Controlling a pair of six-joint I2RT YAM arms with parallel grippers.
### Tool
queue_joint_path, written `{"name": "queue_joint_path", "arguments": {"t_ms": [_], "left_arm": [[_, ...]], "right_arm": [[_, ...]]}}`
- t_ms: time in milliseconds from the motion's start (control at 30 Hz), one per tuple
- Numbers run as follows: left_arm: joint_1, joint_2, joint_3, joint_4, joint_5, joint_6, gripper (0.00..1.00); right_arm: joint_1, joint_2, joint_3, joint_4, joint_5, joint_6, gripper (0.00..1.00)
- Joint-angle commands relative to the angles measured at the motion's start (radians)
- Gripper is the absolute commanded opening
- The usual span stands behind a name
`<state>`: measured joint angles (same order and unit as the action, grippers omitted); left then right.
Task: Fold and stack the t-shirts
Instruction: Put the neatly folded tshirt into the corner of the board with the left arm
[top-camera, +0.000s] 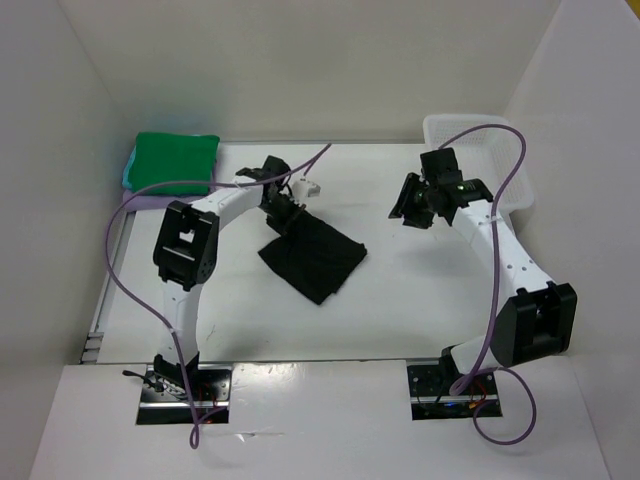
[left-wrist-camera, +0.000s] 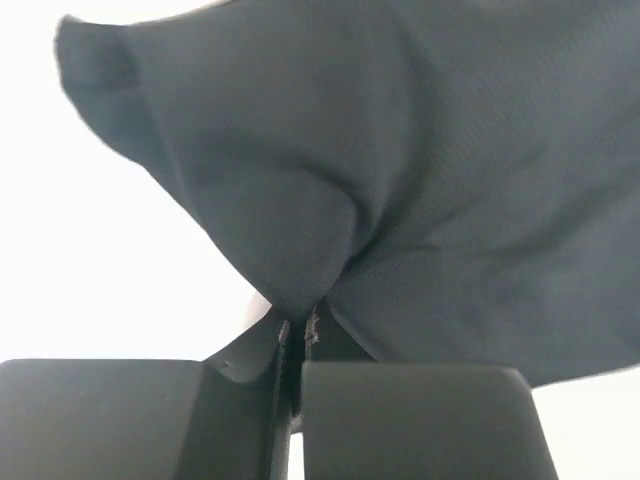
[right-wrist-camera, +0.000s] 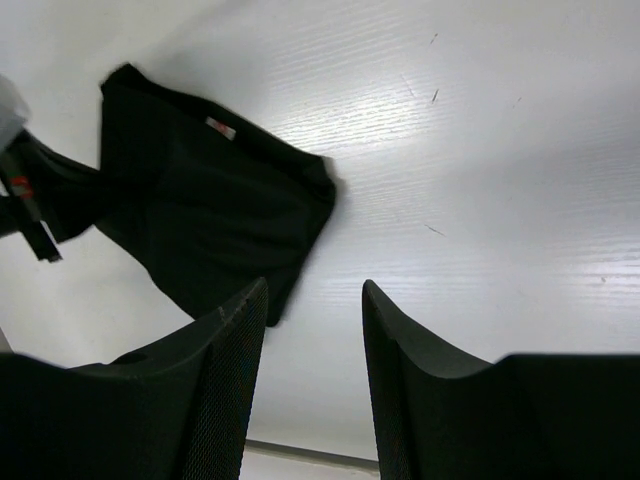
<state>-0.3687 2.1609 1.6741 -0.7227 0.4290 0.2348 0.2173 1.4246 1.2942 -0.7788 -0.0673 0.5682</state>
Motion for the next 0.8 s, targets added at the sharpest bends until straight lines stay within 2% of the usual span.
{"name": "queue_joint_path", "arguments": {"t_ms": [0,200,300,600,733,767], "left_arm": [[0.020,-0.084,0.041,0.091,-0.367,0.080,0.00],[0.020,-0.073,0.101,0.215,-0.706,0.214,0.00],[0.045,-0.033,0.180,0.243,-0.792,0.264,0.00],[0.135,0.129,0.502,0.261,-0.926,0.363,0.00],[0.183,0.209,0.695,0.186,-0.937,0.373,0.00],[0.195,0.227,0.785,0.148,-0.937,0.373,0.00]], "right_arm": [[-0.018,-0.035,-0.009,-0.016,0.012,0.004,0.48],[-0.029,-0.035,0.001,-0.025,0.012,-0.005,0.48],[-0.029,-0.035,0.001,-0.025,0.021,-0.014,0.48],[-0.038,-0.044,-0.029,-0.034,0.032,-0.014,0.48],[-0.038,-0.044,-0.039,-0.034,0.041,-0.014,0.48],[-0.047,-0.044,-0.039,-0.034,0.041,-0.014,0.48]]}}
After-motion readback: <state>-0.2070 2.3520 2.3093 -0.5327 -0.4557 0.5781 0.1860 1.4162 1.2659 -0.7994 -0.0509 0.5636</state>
